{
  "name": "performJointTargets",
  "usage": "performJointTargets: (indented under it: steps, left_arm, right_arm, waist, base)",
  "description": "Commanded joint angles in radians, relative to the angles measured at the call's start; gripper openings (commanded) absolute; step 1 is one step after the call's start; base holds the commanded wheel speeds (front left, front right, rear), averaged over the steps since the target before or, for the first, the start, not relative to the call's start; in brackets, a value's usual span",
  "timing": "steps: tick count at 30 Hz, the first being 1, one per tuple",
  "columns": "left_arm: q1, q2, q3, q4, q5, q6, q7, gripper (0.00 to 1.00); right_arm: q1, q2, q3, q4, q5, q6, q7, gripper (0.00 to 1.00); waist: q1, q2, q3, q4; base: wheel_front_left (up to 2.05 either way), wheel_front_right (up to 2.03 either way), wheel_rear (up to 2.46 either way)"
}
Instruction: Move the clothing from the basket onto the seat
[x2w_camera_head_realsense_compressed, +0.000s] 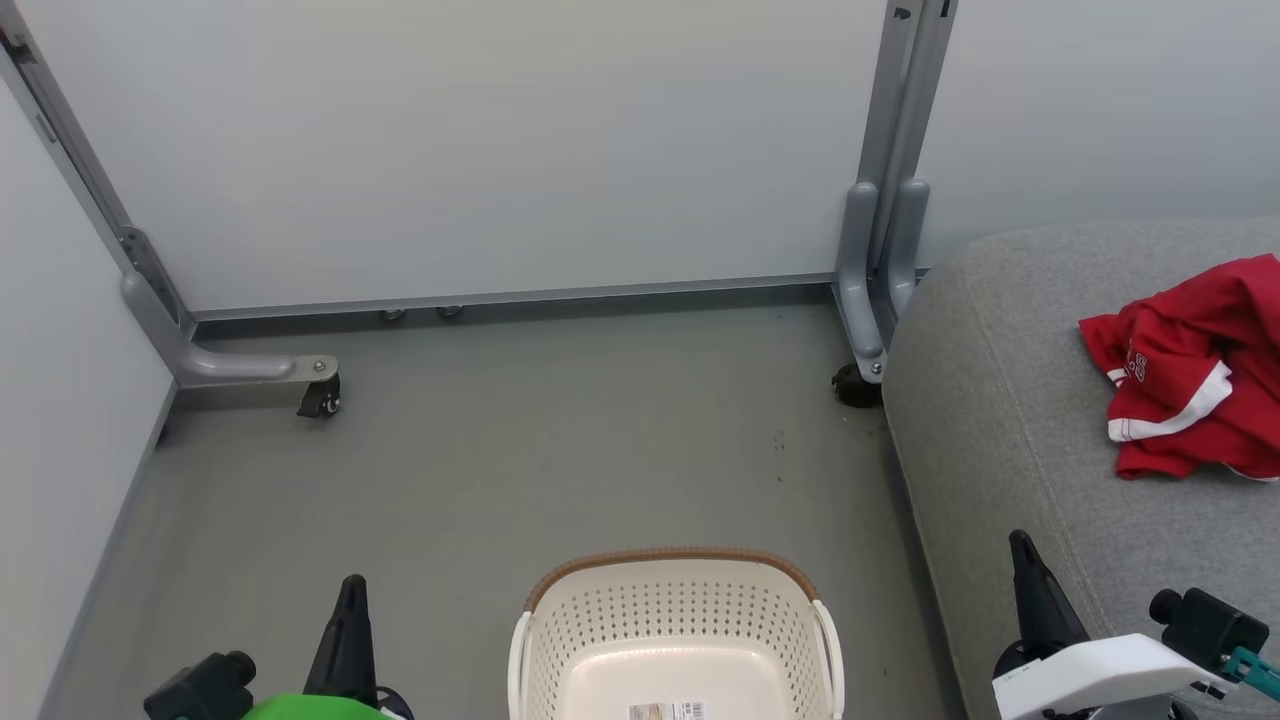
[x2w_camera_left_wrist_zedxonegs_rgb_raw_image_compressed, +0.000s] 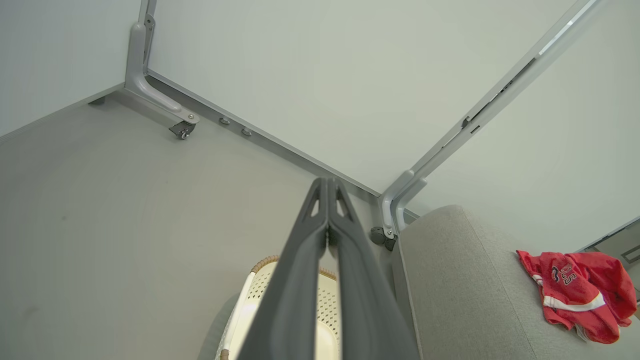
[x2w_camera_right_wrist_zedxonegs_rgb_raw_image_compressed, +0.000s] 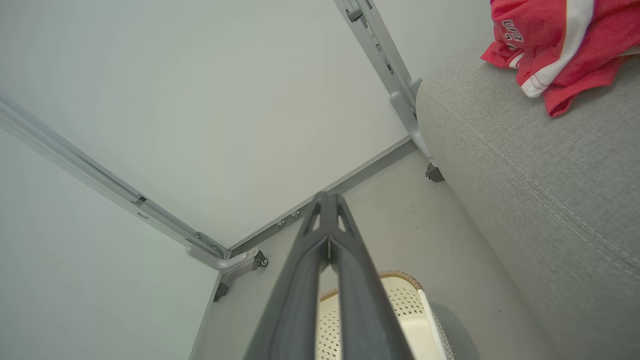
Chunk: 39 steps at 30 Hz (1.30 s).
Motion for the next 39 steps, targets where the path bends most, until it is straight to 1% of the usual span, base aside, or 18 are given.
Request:
performJointTargets:
  steps: [1, 20, 39]
  left_arm:
    - [-0.038, 0.009, 0.012, -0.010, -0.036, -0.007, 0.006, 0.00]
    - [-0.087, 0.012, 0.057, 0.000, -0.288, -0.025, 0.069, 0.00]
    - [-0.127, 0.013, 0.098, 0.010, -0.493, -0.039, 0.123, 0.00]
  right_arm:
    - [-0.032, -0.008, -0.006, -0.008, 0.037, 0.000, 0.006, 0.00]
    - [-0.080, -0.012, -0.031, 0.008, 0.288, 0.000, 0.069, 0.00]
    - [-0.119, -0.013, -0.054, 0.023, 0.492, 0.000, 0.123, 0.00]
  waist:
    - [0.0000, 0.0000, 0.002, -0.001]
    - [0.0000, 0.0000, 0.023, -0.006]
    - [0.0000, 0.0000, 0.045, -0.011]
  base:
    - [0.00, 0.00, 0.00]
    - [0.00, 0.00, 0.00]
    - [0.00, 0.00, 0.00]
